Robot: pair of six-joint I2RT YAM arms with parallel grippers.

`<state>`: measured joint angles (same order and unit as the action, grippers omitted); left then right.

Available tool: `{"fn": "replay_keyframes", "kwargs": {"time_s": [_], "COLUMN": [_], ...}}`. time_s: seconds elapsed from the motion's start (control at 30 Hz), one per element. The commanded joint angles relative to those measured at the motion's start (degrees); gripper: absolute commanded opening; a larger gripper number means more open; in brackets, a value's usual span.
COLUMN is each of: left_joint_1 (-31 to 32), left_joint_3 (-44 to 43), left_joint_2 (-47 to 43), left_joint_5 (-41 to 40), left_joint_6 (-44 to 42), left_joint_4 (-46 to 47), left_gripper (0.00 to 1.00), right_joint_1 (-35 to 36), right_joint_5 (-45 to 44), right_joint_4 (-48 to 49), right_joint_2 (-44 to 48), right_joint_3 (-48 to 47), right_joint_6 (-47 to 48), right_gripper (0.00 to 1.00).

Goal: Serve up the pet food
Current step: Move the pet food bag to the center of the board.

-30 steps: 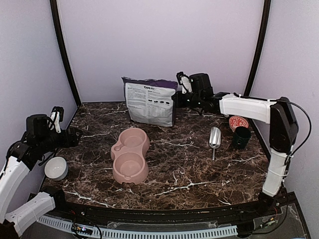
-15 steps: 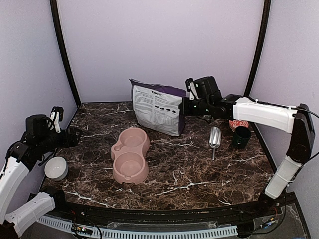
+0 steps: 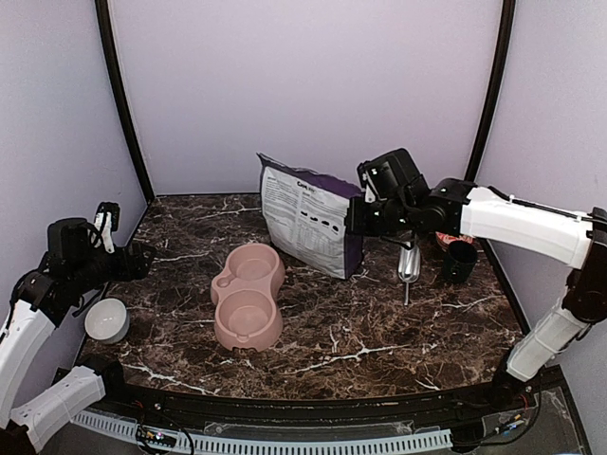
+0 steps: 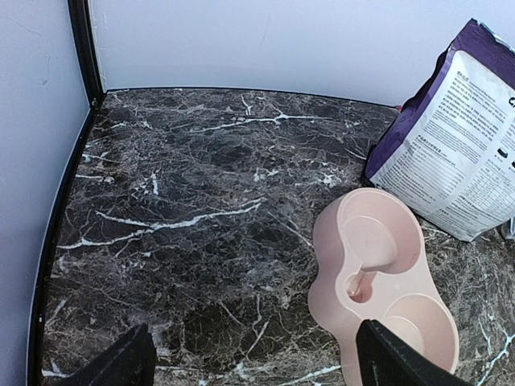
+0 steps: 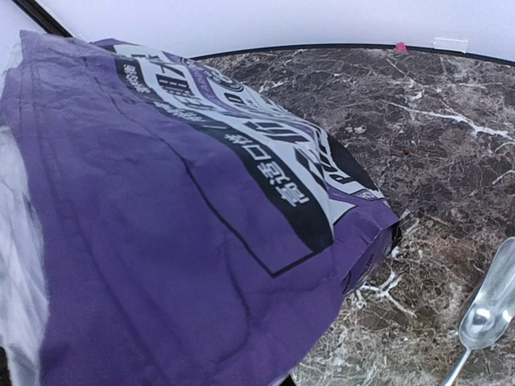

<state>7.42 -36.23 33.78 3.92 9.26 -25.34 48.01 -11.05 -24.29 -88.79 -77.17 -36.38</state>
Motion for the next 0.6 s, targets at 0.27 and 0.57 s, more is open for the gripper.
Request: {"fn": "replay_keyframes", "kwargs": {"time_s": [0.27, 0.57], "left_joint_1": [0.26, 0.32], "left_joint_3": [0.63, 0.62], "left_joint_2": [-0.69, -0.26], "left_joint_5": [-0.36, -0.28], "left_joint_6": [-0.09, -0.11], "left_joint_4": [0.91, 0.99], "left_gripper": [0.89, 0.89], "right_joint_1": [4.55, 2.65], "right_joint_5": [2.22, -0.39], "right_joint_4": [-1.7, -6.61], "right_joint_2": [6.44, 11.89], "right_joint_3": [-1.57, -1.73], "right_joint_6": [8.28, 22.81], "right_gripper": [0.23, 0.81]}}
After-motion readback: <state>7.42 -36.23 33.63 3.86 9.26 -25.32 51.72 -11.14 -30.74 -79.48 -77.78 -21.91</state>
